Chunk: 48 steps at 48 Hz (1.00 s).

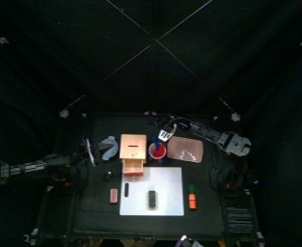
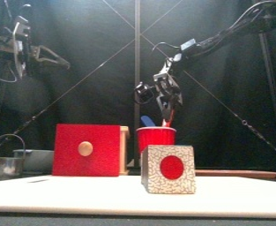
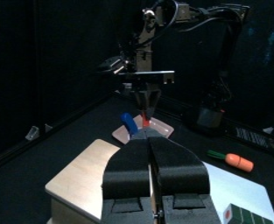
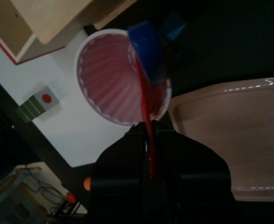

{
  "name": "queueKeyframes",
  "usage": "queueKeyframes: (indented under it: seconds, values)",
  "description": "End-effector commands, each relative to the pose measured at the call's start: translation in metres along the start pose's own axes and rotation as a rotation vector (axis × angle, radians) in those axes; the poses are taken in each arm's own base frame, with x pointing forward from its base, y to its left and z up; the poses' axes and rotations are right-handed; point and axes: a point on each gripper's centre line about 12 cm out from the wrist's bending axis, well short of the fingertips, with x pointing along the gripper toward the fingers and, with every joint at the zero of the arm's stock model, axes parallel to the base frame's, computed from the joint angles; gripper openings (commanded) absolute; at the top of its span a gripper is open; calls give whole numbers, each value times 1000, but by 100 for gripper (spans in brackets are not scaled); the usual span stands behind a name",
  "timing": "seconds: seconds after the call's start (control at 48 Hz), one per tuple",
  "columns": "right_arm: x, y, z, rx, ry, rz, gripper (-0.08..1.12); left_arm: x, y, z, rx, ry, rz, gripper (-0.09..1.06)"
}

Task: Place sushi on board then cut the sushi with the knife then place the pieces on the plate
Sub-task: Grasp knife edge with left hand

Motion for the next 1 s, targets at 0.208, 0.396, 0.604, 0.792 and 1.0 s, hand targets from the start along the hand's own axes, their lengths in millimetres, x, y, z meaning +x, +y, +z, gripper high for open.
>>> queueKeyframes:
  seconds: [0.208, 0.396, 0.604, 0.792, 1.0]
  values:
    - [-56, 29, -5, -79, -137, -8, 32, 2, 1, 4, -3, -15, 8, 8]
    - [-94, 34, -14, -125, -191, -96, 32, 2, 1, 5, -3, -17, 8, 8]
    - [-131, 42, -35, -164, -274, -193, 32, 3, 0, 7, 1, -23, 5, 8]
    - [-158, 63, -60, -213, -376, -172, 32, 4, 0, 12, 8, -34, 4, 8]
    - [-156, 88, -83, -263, -578, -76, 32, 7, -4, 22, 25, -61, -9, 8]
